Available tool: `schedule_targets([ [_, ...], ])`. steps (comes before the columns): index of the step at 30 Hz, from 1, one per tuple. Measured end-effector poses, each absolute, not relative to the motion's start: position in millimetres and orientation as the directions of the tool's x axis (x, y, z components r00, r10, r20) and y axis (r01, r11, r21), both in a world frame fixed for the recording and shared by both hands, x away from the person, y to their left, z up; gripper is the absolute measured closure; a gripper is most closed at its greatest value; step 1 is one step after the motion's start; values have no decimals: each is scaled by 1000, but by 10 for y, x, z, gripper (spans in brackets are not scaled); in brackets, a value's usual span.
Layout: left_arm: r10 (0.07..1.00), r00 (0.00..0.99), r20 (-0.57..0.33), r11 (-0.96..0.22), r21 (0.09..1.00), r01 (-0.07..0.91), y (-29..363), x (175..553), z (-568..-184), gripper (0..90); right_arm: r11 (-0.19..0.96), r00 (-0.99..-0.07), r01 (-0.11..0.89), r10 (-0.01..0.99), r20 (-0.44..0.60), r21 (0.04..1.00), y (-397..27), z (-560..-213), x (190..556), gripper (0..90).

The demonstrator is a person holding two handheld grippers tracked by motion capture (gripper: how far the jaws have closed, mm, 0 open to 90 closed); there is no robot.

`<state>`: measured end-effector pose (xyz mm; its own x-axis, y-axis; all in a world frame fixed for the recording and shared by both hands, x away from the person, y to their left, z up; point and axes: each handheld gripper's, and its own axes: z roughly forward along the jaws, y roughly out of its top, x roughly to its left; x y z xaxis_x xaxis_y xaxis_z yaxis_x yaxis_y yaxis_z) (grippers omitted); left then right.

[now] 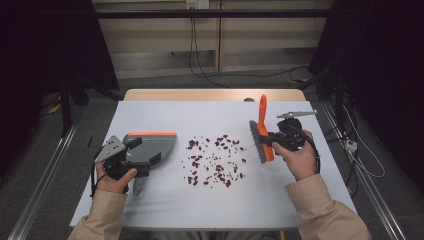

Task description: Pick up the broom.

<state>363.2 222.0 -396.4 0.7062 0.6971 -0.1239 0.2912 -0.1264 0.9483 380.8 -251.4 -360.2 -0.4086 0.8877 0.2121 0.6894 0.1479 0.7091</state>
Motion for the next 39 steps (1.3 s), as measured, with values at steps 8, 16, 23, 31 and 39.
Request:
schedule_targets([
  [8, 701, 701, -129, -120, 948, 294, 2243, 3639, -3986, 60, 179, -382, 681, 914, 136, 710, -2459, -3876, 3931, 699],
  [16, 701, 702, -125, -129, 946, 297, 2267, 3653, -4013, 60, 198, -358, 642, 932, 61, 741, -2367, -4010, 4065, 706],
  [23, 697, 706, -128, -134, 943, 304, 2300, 3649, -4063, 45, 188, -341, 608, 939, 40, 771, -2307, -4054, 4110, 705],
  [31, 685, 714, -145, -132, 939, 317, 2335, 3638, -4137, 42, 212, -354, 609, 935, 22, 765, -2251, -4166, 4147, 699],
  [39, 673, 723, -154, -138, 935, 327, 2335, 3626, -4198, 42, 223, -357, 600, 934, 9, 768, -2234, -4180, 4120, 640],
])
